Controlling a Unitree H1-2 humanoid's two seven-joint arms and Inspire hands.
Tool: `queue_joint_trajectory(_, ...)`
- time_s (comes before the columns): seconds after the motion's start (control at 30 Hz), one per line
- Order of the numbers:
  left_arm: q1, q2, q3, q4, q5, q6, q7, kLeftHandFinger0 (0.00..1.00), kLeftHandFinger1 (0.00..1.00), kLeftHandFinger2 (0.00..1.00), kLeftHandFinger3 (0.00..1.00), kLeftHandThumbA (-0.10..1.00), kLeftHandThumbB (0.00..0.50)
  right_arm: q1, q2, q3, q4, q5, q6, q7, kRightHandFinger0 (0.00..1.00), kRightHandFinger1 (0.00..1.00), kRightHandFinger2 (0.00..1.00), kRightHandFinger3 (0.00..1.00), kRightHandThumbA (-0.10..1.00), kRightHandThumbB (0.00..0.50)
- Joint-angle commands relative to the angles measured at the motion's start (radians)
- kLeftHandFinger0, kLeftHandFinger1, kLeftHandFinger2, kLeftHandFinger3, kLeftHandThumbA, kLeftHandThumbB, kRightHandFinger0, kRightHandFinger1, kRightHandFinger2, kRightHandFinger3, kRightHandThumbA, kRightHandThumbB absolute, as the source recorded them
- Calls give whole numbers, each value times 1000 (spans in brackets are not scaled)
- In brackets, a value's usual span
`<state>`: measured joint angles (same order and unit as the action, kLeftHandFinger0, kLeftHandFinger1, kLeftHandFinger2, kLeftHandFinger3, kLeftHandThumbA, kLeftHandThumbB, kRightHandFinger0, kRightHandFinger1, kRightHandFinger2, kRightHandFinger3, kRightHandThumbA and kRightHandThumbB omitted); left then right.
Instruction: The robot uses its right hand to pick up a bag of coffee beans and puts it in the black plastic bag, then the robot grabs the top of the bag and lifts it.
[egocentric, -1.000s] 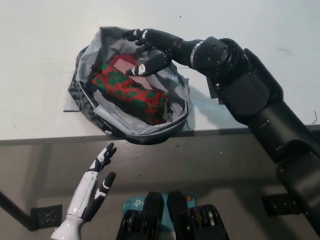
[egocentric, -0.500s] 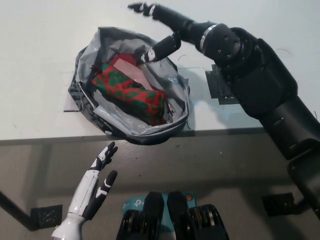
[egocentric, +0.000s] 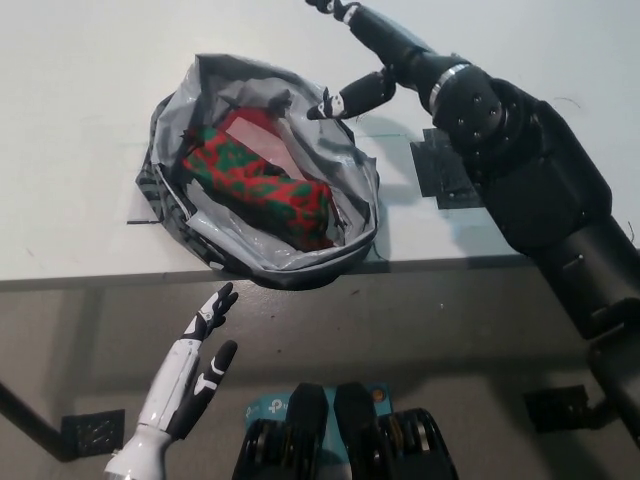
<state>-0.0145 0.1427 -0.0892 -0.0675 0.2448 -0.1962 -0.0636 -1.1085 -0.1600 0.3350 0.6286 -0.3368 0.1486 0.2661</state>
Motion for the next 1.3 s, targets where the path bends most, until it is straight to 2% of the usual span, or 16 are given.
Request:
queue_joint_trajectory(0.0, -14, 11, 1, -13, -8, -39, 3, 1000, 1000, 1000, 1000, 1000, 197, -5, -2, -30, -38, -5, 38, -30, 1000, 1000, 1000, 1000, 922, 417)
queue_joint_trajectory(0.2, -15, 12, 0, -11, 0, -37, 5, 1000, 1000, 1000, 1000, 1000, 197, 21, 14, -32, -53, 11, 89, 10, 1000, 1000, 1000, 1000, 942, 471)
queue_joint_trajectory(0.43, -17, 12, 0, -10, -1, -40, 5, 1000, 1000, 1000, 1000, 1000, 193, 37, 30, -34, -49, 43, 109, 55, 1000, 1000, 1000, 1000, 965, 477)
queue_joint_trajectory(0.53, -18, 12, -1, -10, 3, -40, 5, 1000, 1000, 1000, 1000, 1000, 198, 43, 34, -24, -48, 35, 122, 64, 1000, 1000, 1000, 1000, 968, 500)
queue_joint_trajectory(0.63, -20, 15, -1, -11, 3, -40, 3, 1000, 1000, 1000, 1000, 1000, 198, 44, 36, -14, -36, 28, 125, 68, 1000, 1000, 1000, 1000, 970, 500)
queue_joint_trajectory(0.73, -23, 15, -1, -11, 6, -38, 4, 1000, 1000, 1000, 1000, 1000, 197, 45, 40, -20, -34, 36, 133, 77, 1000, 1000, 1000, 1000, 914, 500)
queue_joint_trajectory(0.83, -28, 16, -1, -9, 5, -38, 2, 1000, 1000, 1000, 1000, 1000, 191, 39, 42, -23, -29, 38, 132, 81, 1000, 1000, 1000, 1000, 906, 500)
queue_joint_trajectory(0.9, -28, 15, -2, -11, 8, -35, 2, 1000, 1000, 1000, 1000, 1000, 206, 38, 41, -19, -31, 34, 136, 86, 1000, 1000, 1000, 1000, 907, 500)
queue_joint_trajectory(1.13, -25, 14, -4, -18, 13, -21, 0, 1000, 1000, 1000, 1000, 1000, 205, 41, 36, 22, -31, -7, 158, 104, 1000, 1000, 1000, 1000, 920, 500)
queue_joint_trajectory(1.27, -30, 14, -1, -9, 1, -39, 3, 1000, 1000, 1000, 1000, 1000, 201, 42, 35, 40, -37, -19, 180, 104, 1000, 1000, 1000, 1000, 870, 476)
